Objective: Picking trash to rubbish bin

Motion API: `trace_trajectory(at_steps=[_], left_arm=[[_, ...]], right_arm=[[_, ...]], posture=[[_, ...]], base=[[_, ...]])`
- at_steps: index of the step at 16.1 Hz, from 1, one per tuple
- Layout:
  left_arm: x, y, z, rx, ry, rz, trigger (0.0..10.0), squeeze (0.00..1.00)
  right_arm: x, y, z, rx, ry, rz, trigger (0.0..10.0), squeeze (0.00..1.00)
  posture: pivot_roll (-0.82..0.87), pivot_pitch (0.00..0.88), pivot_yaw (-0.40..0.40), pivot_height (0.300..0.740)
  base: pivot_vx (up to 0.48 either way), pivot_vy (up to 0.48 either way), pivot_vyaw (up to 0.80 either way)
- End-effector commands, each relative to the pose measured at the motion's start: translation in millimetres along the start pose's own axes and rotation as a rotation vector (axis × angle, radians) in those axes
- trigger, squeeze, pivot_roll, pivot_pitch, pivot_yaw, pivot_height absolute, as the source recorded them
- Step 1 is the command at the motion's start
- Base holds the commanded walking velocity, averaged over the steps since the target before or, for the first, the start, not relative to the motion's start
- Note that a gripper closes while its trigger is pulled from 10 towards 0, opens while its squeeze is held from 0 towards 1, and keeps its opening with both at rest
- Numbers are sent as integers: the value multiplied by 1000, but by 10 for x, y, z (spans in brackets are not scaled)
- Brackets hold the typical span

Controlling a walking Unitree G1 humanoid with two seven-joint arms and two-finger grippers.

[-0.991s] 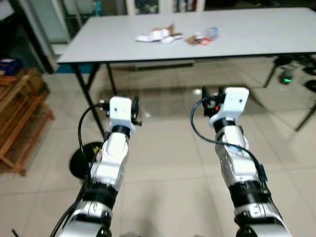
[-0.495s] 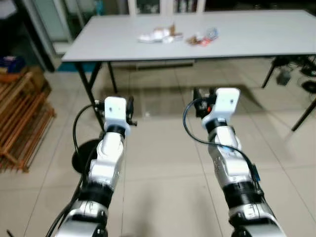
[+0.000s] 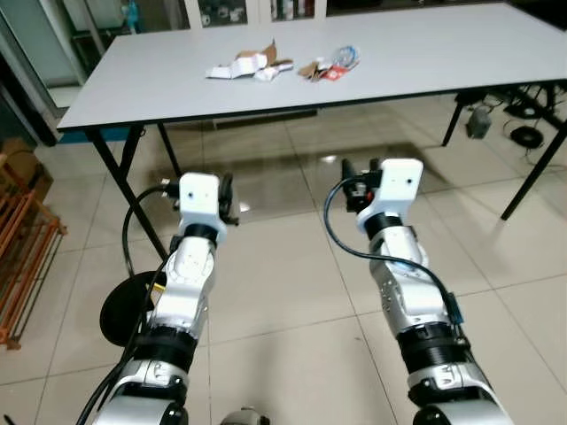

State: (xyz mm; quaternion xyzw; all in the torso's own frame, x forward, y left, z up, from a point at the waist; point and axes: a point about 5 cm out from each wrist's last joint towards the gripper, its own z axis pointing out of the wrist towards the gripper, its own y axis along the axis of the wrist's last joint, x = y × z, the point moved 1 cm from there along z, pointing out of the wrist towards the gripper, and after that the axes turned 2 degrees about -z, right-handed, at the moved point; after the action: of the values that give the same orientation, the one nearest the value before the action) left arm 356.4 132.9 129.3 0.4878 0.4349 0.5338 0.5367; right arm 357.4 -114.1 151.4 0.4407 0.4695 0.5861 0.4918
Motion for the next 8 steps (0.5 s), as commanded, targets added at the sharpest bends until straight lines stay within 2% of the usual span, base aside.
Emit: trace_trajectory(at_steps=[1, 8], left_arm=[[-65, 35, 13, -9, -19, -2, 10000, 0], [-71, 45, 16, -12, -26, -3, 10000, 0]], right_arm=[[-72, 11, 9, 4, -21, 5, 10000, 0], [-62, -5, 2, 9, -21, -6, 10000, 0]], posture=[[6, 34, 54, 720], [2, 16, 61, 720]], base=[[345, 0, 0], [342, 0, 0]])
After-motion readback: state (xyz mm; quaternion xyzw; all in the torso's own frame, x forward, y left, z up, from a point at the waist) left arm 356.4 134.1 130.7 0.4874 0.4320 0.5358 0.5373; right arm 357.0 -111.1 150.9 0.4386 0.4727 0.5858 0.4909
